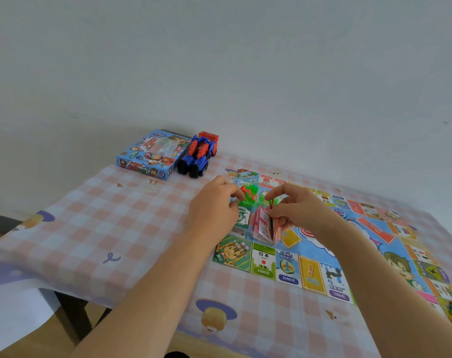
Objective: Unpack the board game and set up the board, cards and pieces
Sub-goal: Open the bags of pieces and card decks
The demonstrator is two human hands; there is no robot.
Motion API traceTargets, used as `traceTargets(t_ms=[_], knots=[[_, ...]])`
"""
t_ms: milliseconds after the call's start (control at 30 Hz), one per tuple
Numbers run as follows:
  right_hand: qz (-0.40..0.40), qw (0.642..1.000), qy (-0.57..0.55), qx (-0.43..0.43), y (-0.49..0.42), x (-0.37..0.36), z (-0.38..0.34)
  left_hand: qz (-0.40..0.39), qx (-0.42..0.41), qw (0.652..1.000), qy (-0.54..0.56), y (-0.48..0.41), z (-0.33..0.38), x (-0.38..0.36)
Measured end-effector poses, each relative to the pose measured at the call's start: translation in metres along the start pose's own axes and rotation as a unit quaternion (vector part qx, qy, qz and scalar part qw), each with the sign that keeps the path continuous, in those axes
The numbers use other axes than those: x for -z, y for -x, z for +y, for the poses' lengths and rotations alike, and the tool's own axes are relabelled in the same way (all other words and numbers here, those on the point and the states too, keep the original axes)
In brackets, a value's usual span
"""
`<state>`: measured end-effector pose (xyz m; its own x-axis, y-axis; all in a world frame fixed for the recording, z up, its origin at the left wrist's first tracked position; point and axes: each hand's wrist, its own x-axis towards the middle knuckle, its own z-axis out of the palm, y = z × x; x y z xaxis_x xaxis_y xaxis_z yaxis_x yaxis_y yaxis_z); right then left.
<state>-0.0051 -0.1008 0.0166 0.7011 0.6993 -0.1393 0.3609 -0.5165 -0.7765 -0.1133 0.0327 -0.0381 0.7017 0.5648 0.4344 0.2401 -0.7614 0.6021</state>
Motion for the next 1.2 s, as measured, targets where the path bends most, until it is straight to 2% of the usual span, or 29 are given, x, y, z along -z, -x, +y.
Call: traceTargets(t_ms=[133,333,433,633,700,800,900,1200], knots=[[0.006,1.0,0.001,0.0,0.0,0.0,0.001,0.003,-0.003,1.0,0.0,0.0,0.0,0.0],[0.011,0.997,0.074,0.029,0.0,-0.001,0.0,0.004,-0.006,1.0,-0.005,0.0,0.0,0.0],[0.007,0.999,0.03,0.024,0.001,0.0,0.002,0.022,-0.027,0.999,0.005,0.0,-0.001,0.0],[0.022,1.0,-0.01,0.011,-0.001,-0.001,0.006,0.024,-0.121,0.988,0.098,0.003,0.007,-0.004],[0.021,0.999,-0.023,0.01,-0.001,-0.002,0.005,0.003,-0.135,0.984,0.117,0.007,0.01,-0.004],[0.019,0.999,-0.039,0.008,-0.001,0.0,0.005,-0.046,-0.149,0.984,0.086,0.009,0.014,-0.005],[0.017,0.999,-0.051,0.004,0.001,0.001,0.004,-0.059,-0.151,0.985,0.051,0.009,0.014,-0.007],[0.035,0.998,-0.057,0.019,0.004,0.002,0.014,-0.075,-0.114,0.989,0.054,0.01,0.016,-0.007]])
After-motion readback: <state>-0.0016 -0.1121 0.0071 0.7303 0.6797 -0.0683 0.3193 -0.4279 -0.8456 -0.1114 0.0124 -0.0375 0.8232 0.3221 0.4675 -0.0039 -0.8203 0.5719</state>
